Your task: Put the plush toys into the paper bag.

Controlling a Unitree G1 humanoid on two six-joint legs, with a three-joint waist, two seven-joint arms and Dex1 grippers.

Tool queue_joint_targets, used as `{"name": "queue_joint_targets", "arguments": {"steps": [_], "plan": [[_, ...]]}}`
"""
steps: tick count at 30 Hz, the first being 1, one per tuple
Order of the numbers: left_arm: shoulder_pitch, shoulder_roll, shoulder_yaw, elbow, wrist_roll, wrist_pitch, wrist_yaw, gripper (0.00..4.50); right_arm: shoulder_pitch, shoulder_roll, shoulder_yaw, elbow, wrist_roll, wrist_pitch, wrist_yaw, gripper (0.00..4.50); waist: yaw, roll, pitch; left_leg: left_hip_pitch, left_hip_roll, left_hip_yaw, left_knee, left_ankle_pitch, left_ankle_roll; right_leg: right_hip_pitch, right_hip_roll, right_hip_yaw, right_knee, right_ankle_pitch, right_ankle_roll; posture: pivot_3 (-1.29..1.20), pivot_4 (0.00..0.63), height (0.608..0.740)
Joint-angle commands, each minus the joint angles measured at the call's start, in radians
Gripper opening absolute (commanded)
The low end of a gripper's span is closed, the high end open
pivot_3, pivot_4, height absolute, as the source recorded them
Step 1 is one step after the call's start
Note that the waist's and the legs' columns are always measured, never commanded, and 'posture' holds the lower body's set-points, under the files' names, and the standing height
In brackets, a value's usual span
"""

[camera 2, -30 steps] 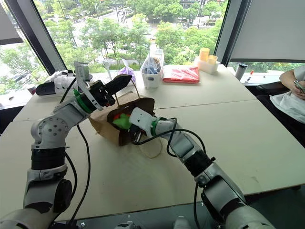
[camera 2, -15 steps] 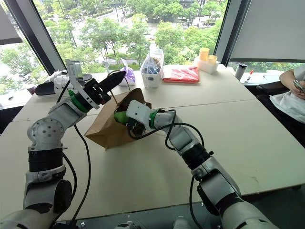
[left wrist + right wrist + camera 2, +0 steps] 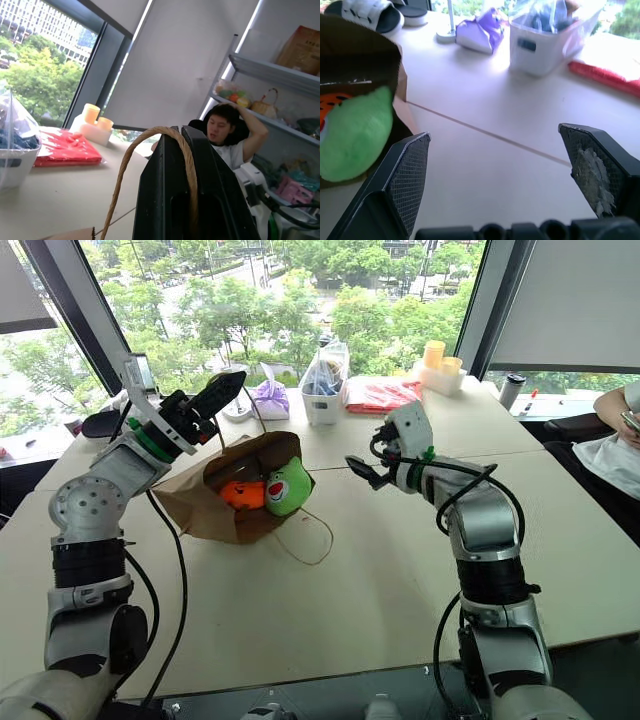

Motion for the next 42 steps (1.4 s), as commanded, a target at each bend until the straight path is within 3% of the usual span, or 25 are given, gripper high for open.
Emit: {"name": "queue_joint_targets", "arguments": {"steps": [1,10,25,28,35,42], "plan": [[-0.011,0.014,0.01,-0.017,0.006,-0.026,-0.017,0.0,-0.009,0.048,-0.062,-0.087,0.08,0.099,-0.045,4.44,-0.001,0.0,0.0,0.0,0.0,0.0,0.0,0.0,0.0,0.0,0.0,0.0,0.0,0.0,0.0,0.0,0.15,0.74],[-0.033,0.019,0.012,0.007,0.013,-0.041,-0.026,0.0,0.14,0.169,-0.009,-0.282,0.232,0.345,-0.098,4.44,0.0,0.0,0.0,0.0,0.0,0.0,0.0,0.0,0.0,0.0,0.0,0.0,0.0,0.0,0.0,0.0,0.15,0.74],[-0.044,0.023,0.022,0.004,0.012,-0.044,-0.023,0.0,0.186,0.155,0.086,-0.143,0.219,0.203,-0.14,4.44,0.0,0.0,0.0,0.0,0.0,0.0,0.0,-0.001,0.001,0.0,0.0,0.0,0.0,0.0,0.0,0.0,0.15,0.74],[-0.041,0.025,0.025,-0.002,0.011,-0.044,-0.02,0.0,0.181,0.158,0.097,-0.108,0.22,0.182,-0.138,3.65,-0.001,0.0,0.0,0.0,0.0,0.0,0.0,-0.001,0.001,0.0,0.0,0.0,0.0,0.0,0.0,0.0,0.15,0.74],[-0.031,0.033,0.031,-0.011,0.005,-0.04,-0.019,0.0,0.147,0.14,0.066,-0.106,0.243,0.181,-0.133,0.13,0.0,0.0,0.0,0.0,0.0,0.0,0.0,0.0,0.0,0.0,0.0,0.0,0.0,0.0,0.0,0.0,0.15,0.74],[-0.016,0.045,0.053,-0.065,-0.02,-0.025,0.013,0.0,-0.058,0.114,-0.213,-0.199,0.442,0.392,-0.13,0.05,0.001,0.0,0.0,0.0,0.0,-0.001,0.0,-0.001,0.001,0.0,0.0,0.0,0.0,0.0,0.0,0.0,0.15,0.74]]}}
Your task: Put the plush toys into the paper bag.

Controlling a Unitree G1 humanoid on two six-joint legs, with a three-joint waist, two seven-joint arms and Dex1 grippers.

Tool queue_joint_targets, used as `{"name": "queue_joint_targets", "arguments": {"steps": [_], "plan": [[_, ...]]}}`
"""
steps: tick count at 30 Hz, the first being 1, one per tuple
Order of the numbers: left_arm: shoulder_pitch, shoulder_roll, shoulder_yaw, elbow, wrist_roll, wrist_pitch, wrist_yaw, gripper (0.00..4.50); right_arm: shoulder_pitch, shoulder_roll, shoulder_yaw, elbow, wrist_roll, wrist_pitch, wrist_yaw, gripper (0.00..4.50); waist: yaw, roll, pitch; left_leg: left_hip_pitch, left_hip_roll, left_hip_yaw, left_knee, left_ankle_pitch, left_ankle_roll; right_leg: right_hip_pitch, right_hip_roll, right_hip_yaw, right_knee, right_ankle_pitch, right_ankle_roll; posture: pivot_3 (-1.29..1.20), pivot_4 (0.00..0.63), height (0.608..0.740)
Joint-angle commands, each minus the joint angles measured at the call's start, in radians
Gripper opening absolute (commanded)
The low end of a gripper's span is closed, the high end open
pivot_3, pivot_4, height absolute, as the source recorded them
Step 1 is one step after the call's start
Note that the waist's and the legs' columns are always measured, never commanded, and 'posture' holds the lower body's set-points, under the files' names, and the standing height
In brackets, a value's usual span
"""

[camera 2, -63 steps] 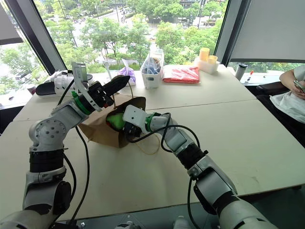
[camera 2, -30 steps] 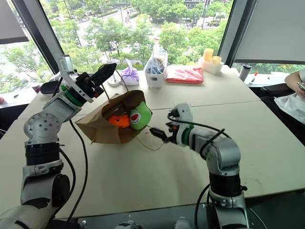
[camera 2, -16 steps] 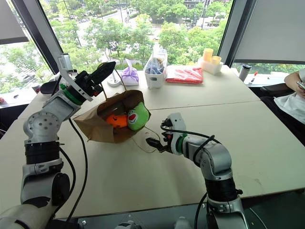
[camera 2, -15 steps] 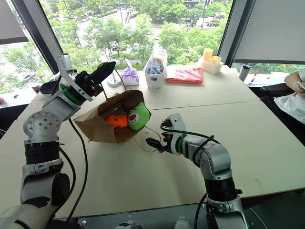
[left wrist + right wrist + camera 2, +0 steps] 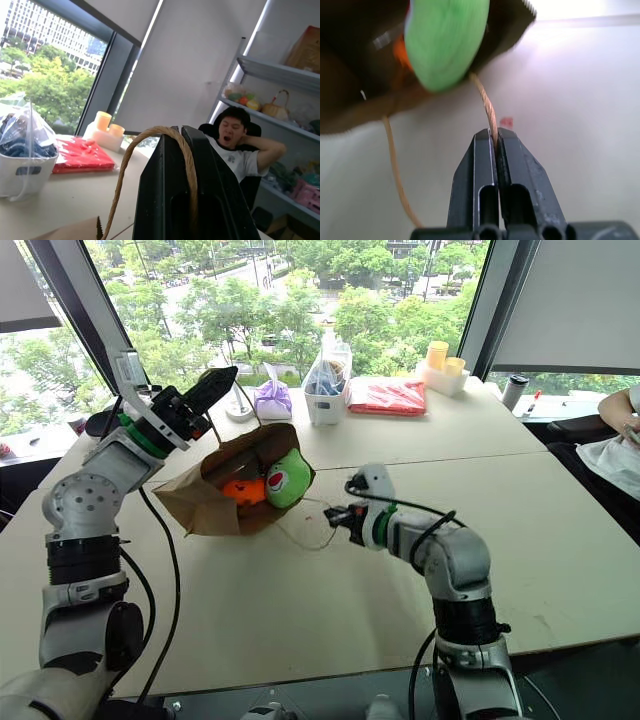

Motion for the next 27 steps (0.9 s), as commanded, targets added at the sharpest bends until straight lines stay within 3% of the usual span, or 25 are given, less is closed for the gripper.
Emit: {"name": "queue_joint_targets", "arguments": {"steps": [1,6,10,18,27], "plan": [[0.004,0.028,0.038,-0.074,-0.032,0.003,0.014,0.0,-0.13,-0.029,-0.163,-0.071,0.123,0.128,0.003,0.05,0.0,0.0,0.0,0.0,0.0,0.0,0.0,0.0,0.001,0.0,0.0,0.0,0.0,0.0,0.0,0.0,0.15,0.74],[0.055,0.047,0.004,-0.105,-0.004,0.014,-0.003,0.0,-0.344,-0.054,-0.294,-0.016,0.177,0.26,-0.035,0.05,-0.002,0.0,0.0,0.0,0.0,0.0,-0.001,-0.003,0.005,0.0,0.0,0.0,0.0,0.0,0.0,0.0,0.15,0.74],[0.111,0.047,-0.039,-0.14,0.027,0.008,-0.017,0.0,-0.421,-0.047,-0.334,0.028,0.184,0.301,-0.052,0.05,-0.001,0.0,0.0,0.0,0.0,0.001,-0.001,-0.003,0.005,0.0,0.0,0.0,0.0,0.0,0.0,0.0,0.15,0.74],[0.326,0.016,-0.152,-0.246,0.15,-0.061,-0.026,0.0,-0.226,-0.114,-0.186,0.044,0.153,0.179,-0.021,0.05,0.003,0.0,0.0,-0.001,0.0,0.001,-0.001,-0.004,0.006,0.0,-0.001,0.0,-0.001,0.0,0.0,0.0,0.15,0.74],[0.264,0.022,-0.138,-0.193,0.162,-0.069,-0.038,0.0,-0.17,-0.219,-0.157,0.045,0.18,0.097,0.027,0.05,0.002,0.0,0.0,-0.001,0.0,0.002,0.0,-0.004,0.006,0.0,0.0,0.0,-0.001,0.0,0.0,0.0,0.15,0.74]]}}
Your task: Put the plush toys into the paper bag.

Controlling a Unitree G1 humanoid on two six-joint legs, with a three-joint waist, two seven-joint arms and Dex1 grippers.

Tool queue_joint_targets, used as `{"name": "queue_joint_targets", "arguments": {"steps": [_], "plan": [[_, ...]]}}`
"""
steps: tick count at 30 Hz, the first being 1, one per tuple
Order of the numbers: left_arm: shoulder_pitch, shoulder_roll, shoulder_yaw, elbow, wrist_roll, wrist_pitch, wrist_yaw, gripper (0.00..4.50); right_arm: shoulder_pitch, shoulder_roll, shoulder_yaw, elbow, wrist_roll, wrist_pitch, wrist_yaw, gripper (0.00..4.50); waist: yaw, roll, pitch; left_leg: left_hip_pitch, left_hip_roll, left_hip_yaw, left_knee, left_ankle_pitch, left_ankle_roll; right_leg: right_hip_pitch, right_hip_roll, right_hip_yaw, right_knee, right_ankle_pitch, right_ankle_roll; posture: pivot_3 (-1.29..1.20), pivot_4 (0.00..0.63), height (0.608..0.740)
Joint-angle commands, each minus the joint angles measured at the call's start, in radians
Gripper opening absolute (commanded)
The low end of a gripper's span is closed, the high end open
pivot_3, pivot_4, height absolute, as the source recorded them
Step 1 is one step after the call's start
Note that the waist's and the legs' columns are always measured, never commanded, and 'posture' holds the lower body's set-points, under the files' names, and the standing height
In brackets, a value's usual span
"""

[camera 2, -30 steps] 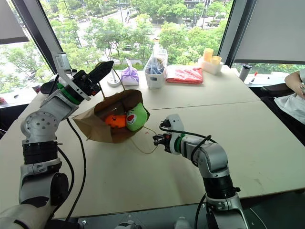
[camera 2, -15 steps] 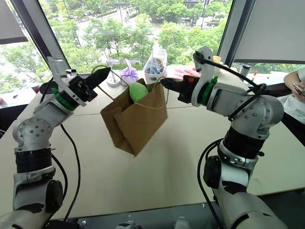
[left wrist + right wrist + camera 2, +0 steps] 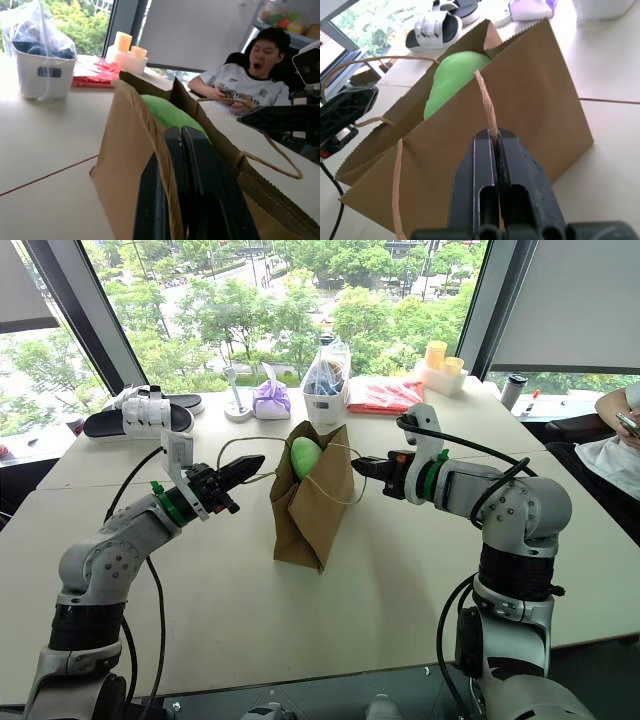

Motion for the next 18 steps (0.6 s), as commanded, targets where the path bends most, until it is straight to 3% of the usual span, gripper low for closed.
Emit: {"name": "queue_joint_targets", "arguments": {"steps": [1,2,4,6,10,13,18], "plan": [[-0.041,0.019,0.038,0.008,-0.014,-0.008,-0.018,0.0,-0.025,-0.042,-0.013,-0.021,0.024,-0.038,0.026,0.45,0.0,0.0,0.0,0.0,0.0,0.0,0.0,0.0,0.0,0.0,0.0,0.0,0.0,0.0,0.0,0.0,0.15,0.74],[-0.051,0.02,0.047,0.018,-0.028,0.003,-0.019,0.0,-0.026,-0.054,-0.017,-0.018,0.026,-0.046,0.032,0.6,0.0,0.0,0.0,0.0,0.0,0.0,0.0,0.0,0.0,0.0,0.0,0.0,0.0,0.0,0.0,0.0,0.15,0.74],[-0.061,0.023,0.057,0.032,-0.047,0.023,-0.022,0.51,-0.027,-0.069,-0.024,-0.014,0.034,-0.059,0.04,1.32,0.0,0.0,0.0,0.0,0.0,0.0,0.0,0.0,0.0,0.0,0.0,0.0,0.0,0.0,0.0,0.0,0.15,0.74],[-0.066,0.034,0.069,0.034,-0.087,0.073,-0.032,1.22,-0.036,-0.075,-0.042,-0.014,0.055,-0.061,0.046,2.35,0.0,0.0,0.0,0.0,0.0,0.0,0.0,0.0,0.0,0.0,0.0,0.0,0.0,0.0,0.0,0.0,0.15,0.74],[-0.068,0.069,0.105,0.002,-0.172,0.141,-0.06,3.11,-0.052,-0.087,-0.075,-0.013,0.094,-0.058,0.052,4.31,0.0,0.0,0.0,0.0,0.0,0.0,0.0,0.0,0.0,0.0,0.0,0.0,0.0,0.0,0.0,0.0,0.15,0.74],[-0.06,0.107,0.139,-0.03,-0.258,0.193,-0.095,4.47,-0.055,-0.119,-0.088,-0.026,0.125,-0.063,0.076,4.5,0.0,0.0,0.0,0.0,0.0,0.0,0.0,0.0,0.0,0.0,0.0,0.0,0.0,0.0,0.0,0.0,0.15,0.74],[-0.001,0.162,0.147,-0.088,-0.265,0.203,-0.104,4.47,-0.049,-0.199,-0.091,-0.021,0.143,-0.094,0.109,4.5,0.001,0.0,0.0,0.0,0.0,0.0,0.0,-0.001,0.001,0.001,0.0,0.0,-0.001,0.0,0.0,0.0,0.15,0.74]]}}
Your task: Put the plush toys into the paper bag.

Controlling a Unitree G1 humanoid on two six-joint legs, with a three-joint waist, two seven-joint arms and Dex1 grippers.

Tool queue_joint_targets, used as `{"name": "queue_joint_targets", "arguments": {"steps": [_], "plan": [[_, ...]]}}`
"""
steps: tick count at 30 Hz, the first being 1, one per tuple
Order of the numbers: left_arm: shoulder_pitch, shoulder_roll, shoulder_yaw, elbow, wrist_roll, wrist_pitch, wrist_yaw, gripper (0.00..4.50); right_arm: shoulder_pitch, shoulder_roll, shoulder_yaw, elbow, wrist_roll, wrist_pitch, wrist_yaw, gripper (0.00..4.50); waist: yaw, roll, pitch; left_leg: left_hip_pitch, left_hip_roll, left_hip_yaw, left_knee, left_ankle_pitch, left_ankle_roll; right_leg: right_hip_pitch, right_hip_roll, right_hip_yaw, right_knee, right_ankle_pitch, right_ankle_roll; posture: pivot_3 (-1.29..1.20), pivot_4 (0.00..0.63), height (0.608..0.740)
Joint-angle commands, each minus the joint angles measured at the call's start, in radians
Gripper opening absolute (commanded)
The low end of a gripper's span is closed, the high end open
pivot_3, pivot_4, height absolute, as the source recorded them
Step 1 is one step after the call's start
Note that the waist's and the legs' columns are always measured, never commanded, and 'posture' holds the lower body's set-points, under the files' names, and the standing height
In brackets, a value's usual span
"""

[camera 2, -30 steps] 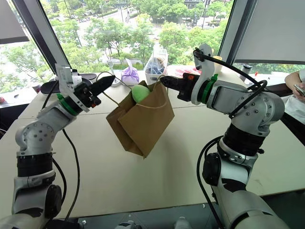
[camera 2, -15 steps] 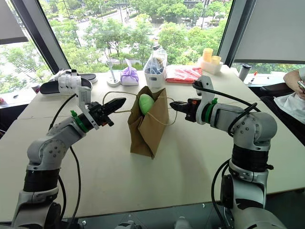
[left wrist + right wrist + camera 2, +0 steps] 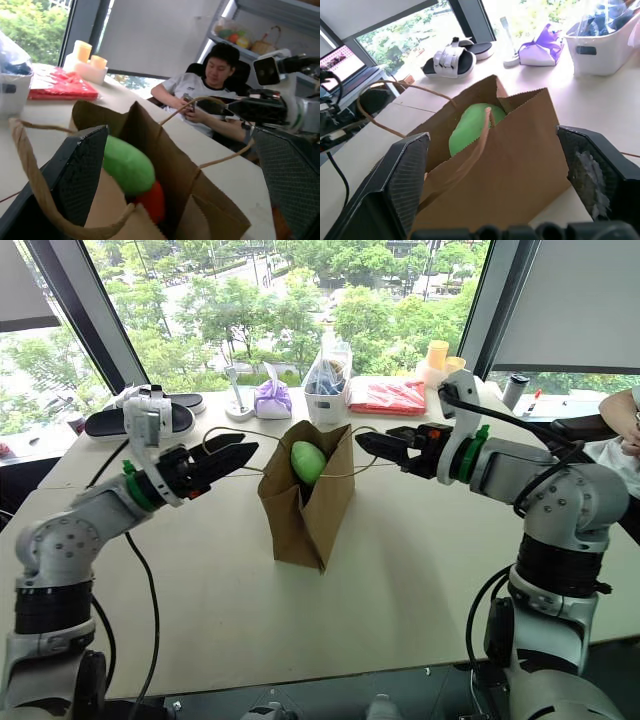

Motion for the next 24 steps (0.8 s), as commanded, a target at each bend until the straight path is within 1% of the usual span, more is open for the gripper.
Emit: {"name": "queue_joint_targets", "arguments": {"steps": [1,5,9,14,17,21,24], "plan": [[0.026,0.015,0.033,-0.048,-0.014,-0.012,0.009,4.47,-0.018,-0.038,-0.031,-0.015,0.029,-0.04,0.019,4.5,0.0,0.0,0.0,0.0,0.0,0.0,0.0,0.0,0.0,0.0,0.0,0.0,-0.001,0.0,0.0,0.0,0.15,0.74],[0.05,0.031,0.061,-0.043,-0.05,0.018,0.035,4.47,0.0,-0.063,-0.044,-0.007,0.042,-0.053,0.023,4.5,0.001,0.0,0.0,0.0,0.0,0.0,0.0,0.0,0.0,0.0,0.0,0.0,-0.001,0.0,0.0,0.0,0.15,0.74],[0.071,0.035,0.056,-0.003,-0.039,0.034,0.037,4.47,0.013,-0.064,-0.036,-0.012,0.046,-0.063,0.017,4.5,0.001,0.0,0.0,0.0,0.0,0.0,0.0,0.0,0.0,0.0,0.0,0.0,-0.001,0.0,0.0,0.0,0.15,0.74],[0.108,0.042,0.037,0.023,0.013,0.008,0.017,4.47,0.014,-0.057,-0.023,-0.023,0.057,-0.073,0.02,4.5,0.001,0.0,0.0,0.0,0.0,0.0,0.0,0.0,0.0,0.0,0.0,0.0,-0.001,0.0,0.0,0.0,0.15,0.74],[0.161,0.057,0.025,0.039,0.097,-0.047,0.0,4.47,0.015,-0.053,-0.017,-0.024,0.06,-0.08,0.008,4.5,0.0,0.0,0.0,0.0,0.0,0.0,0.0,0.0,0.0,0.0,0.0,0.0,-0.001,0.0,0.0,0.0,0.15,0.74],[0.19,0.075,0.041,0.028,0.1,-0.052,-0.034,4.47,0.033,-0.054,-0.013,-0.035,0.072,-0.089,0.008,4.5,0.001,0.0,0.0,0.0,0.0,0.0,0.0,0.0,0.0,0.0,0.0,0.0,-0.001,0.0,0.0,0.0,0.15,0.74],[0.2,0.073,0.038,0.026,0.132,-0.091,-0.05,4.47,0.045,-0.053,-0.006,-0.041,0.076,-0.098,0.005,4.5,0.004,0.0,0.0,0.0,0.0,0.0,0.0,0.0,0.0,0.001,0.0,0.0,-0.001,0.0,0.0,0.0,0.15,0.74]]}}
